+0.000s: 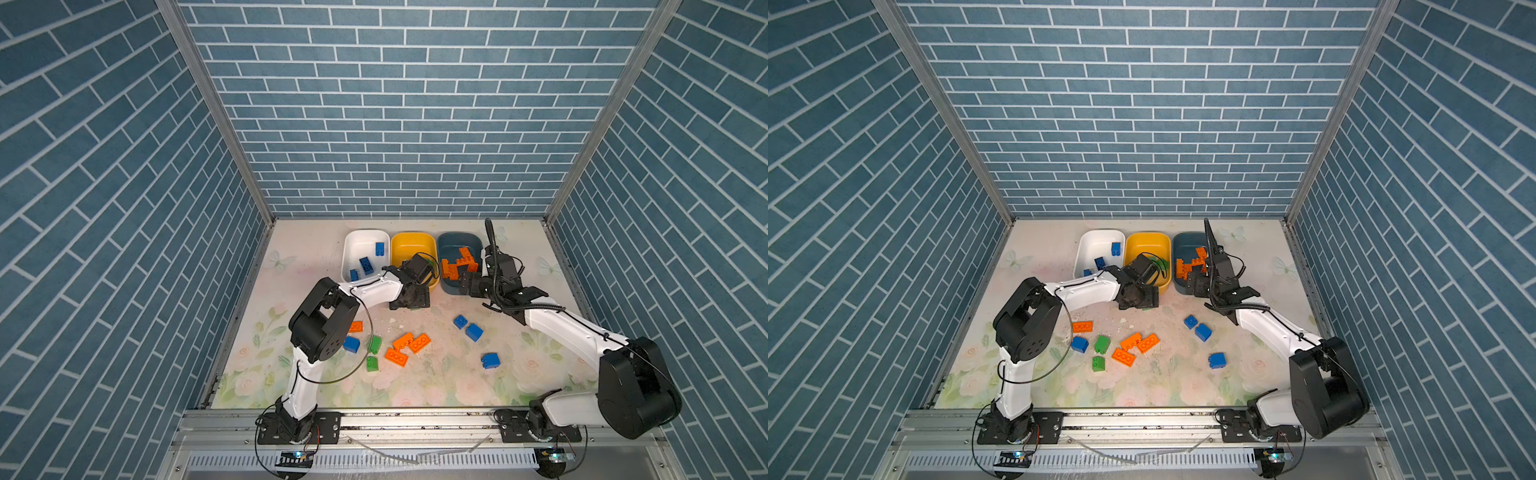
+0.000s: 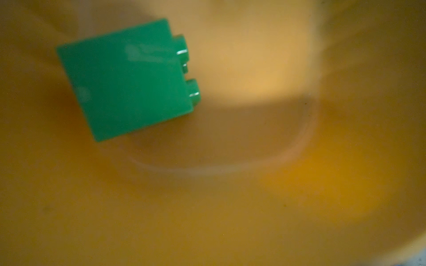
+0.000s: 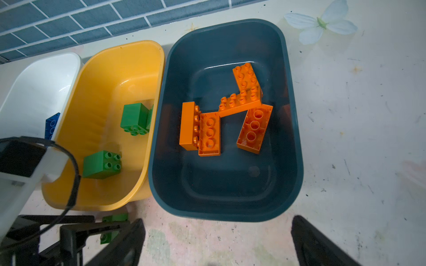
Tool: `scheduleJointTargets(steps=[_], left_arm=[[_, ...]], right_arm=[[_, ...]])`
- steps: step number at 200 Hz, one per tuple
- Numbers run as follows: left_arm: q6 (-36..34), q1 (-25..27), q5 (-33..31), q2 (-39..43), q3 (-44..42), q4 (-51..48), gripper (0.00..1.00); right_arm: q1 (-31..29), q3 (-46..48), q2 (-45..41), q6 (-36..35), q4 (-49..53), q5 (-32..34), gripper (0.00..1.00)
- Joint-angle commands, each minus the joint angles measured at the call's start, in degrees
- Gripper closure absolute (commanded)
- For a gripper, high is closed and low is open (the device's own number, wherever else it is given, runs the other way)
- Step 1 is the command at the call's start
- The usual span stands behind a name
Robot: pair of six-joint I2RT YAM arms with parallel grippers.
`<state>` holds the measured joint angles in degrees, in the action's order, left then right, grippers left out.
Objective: Sort the legos into containers by color
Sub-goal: 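Grasp a green brick beside the yellow tub with the left gripper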
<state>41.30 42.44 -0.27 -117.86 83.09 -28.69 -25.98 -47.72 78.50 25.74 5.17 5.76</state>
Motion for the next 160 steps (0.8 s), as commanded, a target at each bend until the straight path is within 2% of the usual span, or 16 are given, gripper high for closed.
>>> scheduleJointTargets(steps=[1,66,96,128,160], left_arm=[[-1.0,0.89,-2.45,-2.04,1.89,-4.46,0.25],[-1.39,1.33,-2.44,-2.88,0.96,-6.64,0.53],[-1.57,1.33,-3.26,-0.76,-1.3,-6.62,0.59],[-2.49,1.34,-2.72,1.03,-3.57,-5.52,0.69],[-3.48,1.39,-3.34,3.46,-5.37,-4.8,0.72]], right_arm=[[0.05,1.31,-1.16,1.25,0.63,1.65,0.01],[0.13,-0.21,-0.11,0.46,1.82,1.05,0.01],[0.1,-0.32,0.16,0.28,2.04,0.99,0.01],[0.09,-0.26,0.42,-0.2,1.78,0.4,0.01],[-0.01,-0.3,0.47,-1.52,1.63,-1.37,0.01]])
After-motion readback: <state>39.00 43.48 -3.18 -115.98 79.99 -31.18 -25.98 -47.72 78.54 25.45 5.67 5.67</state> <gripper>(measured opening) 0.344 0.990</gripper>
